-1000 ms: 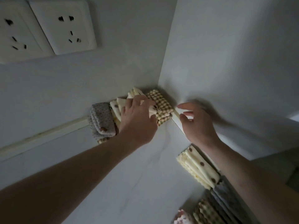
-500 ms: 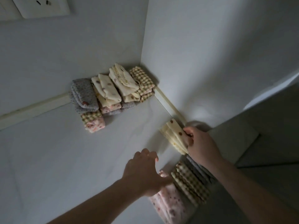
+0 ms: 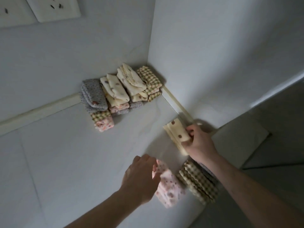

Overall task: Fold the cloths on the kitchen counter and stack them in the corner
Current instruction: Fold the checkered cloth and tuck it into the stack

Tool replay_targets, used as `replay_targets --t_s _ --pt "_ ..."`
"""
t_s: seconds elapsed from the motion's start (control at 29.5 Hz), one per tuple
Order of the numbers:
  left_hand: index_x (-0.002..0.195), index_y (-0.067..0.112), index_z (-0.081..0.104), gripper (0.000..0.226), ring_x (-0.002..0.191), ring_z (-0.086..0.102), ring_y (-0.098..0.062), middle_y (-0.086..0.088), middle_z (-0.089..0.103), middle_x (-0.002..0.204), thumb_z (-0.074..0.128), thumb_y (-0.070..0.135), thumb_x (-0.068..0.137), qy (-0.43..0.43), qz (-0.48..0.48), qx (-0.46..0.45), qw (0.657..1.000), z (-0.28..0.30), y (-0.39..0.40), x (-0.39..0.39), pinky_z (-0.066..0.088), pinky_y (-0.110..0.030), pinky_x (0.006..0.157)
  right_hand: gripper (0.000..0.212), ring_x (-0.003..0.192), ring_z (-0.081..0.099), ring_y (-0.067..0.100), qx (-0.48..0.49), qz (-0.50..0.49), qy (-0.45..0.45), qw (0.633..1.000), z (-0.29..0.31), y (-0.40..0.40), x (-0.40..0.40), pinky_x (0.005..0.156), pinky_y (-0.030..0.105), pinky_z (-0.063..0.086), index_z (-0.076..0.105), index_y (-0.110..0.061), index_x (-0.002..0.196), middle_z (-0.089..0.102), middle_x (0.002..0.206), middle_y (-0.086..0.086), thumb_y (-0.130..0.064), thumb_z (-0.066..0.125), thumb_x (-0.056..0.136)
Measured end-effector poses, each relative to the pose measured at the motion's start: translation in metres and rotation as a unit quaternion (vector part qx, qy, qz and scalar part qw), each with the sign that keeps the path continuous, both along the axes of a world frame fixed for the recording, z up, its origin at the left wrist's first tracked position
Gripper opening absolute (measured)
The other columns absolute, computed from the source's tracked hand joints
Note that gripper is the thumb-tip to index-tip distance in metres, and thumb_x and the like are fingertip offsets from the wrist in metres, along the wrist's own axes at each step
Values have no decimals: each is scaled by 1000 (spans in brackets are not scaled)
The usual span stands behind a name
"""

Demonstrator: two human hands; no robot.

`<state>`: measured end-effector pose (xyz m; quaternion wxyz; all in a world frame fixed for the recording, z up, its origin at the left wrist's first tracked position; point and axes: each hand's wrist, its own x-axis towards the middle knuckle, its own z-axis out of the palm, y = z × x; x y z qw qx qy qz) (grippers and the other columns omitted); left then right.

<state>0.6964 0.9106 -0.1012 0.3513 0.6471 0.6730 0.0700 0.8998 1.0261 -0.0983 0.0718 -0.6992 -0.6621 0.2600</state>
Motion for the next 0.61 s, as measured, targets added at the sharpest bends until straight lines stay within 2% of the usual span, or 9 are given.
replay_targets --t_s 0.1,0.17,0.27,0.34,0.48,0.54,0.61 --pt "98 34 44 8 108 53 -16 15 53 99 49 39 99 -6 83 23 996 3 10 -30 46 -33 84 43 95 67 15 9 -5 65 998 2 2 -10 85 35 59 60 -19 121 68 104 -7 -16 80 83" --pt "101 33 43 14 103 56 -22 8 56 96 54 40 97 -10 132 11 991 0 15 -47 48 -35 81 41 93 66 10 -6 -2 87 996 1 1 -17 84 32 58 60 -25 116 65 97 -16 -18 81 81" --pt "112 33 40 51 103 55 -22 6 61 104 72 57 81 -34 182 -28 982 -8 17 -57 50 -39 86 42 95 69 9 -53 -1 100 994 -7 -2 -29 80 26 57 63 -27 117 69 99 -15 -21 81 80" --pt "117 33 37 63 107 54 -21 7 62 109 78 59 76 -55 207 -29 976 -16 13 -51 49 -38 88 36 92 68 11 -56 15 79 995 -12 -6 -38 76 24 52 66 -26 115 68 96 -14 -23 80 82" --pt "112 35 39 52 103 59 -22 12 60 101 82 34 83 -134 302 24 944 -28 6 -40 51 -37 86 28 90 67 13 -55 46 51 996 -14 -13 -60 75 29 54 65 -30 107 70 97 -12 -34 79 83" --pt "108 34 45 42 94 63 -17 17 62 97 79 22 86 -184 329 53 925 -19 10 -48 54 -34 79 27 87 68 10 -76 34 95 992 -9 -9 -71 70 24 54 64 -31 103 71 98 -11 -28 80 82" --pt "106 31 51 34 85 65 -10 12 66 95 75 15 88 -233 340 98 906 1 21 -65 53 -23 68 30 84 70 8 -92 6 173 981 6 1 -85 64 18 52 65 -29 104 72 100 -10 -20 82 81"
